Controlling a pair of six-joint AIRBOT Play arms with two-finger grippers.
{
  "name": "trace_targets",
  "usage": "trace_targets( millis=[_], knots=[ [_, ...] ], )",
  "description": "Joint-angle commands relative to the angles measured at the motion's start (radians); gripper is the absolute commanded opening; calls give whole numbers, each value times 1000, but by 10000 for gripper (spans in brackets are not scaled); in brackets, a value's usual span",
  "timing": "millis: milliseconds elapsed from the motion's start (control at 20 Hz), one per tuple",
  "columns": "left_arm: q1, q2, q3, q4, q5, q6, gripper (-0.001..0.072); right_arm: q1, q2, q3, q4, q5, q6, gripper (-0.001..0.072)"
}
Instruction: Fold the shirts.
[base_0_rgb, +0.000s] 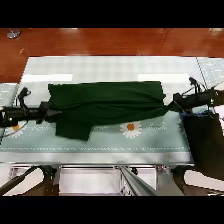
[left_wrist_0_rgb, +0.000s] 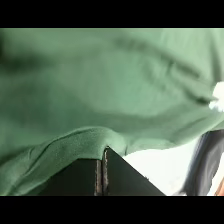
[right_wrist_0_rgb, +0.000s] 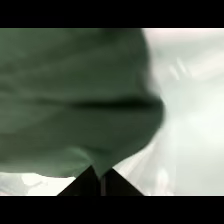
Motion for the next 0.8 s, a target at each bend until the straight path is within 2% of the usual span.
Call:
trace_targets(
  millis=[0,50,250,400,650,700,750],
  knots=[
    [-78,-97,176,-11,53,-46,31,35,-100,165,36,2,22,21],
    [-89,-129,227,-10,69,-47,30,43,-130,214,37,6,33,21],
    [-84,-243,402,-10,187,-143,30,51,-239,375,50,5,67,21],
    [-95,-346,491,-10,181,-152,30,63,-322,463,108,2,61,21],
    [-137,-462,505,-10,203,-158,31,69,-441,546,119,-71,90,22],
    [-141,-471,505,-11,219,-158,31,70,-460,557,124,-66,87,43],
    [-145,-475,506,-11,237,-139,52,69,-477,568,132,-45,86,255]
  ],
)
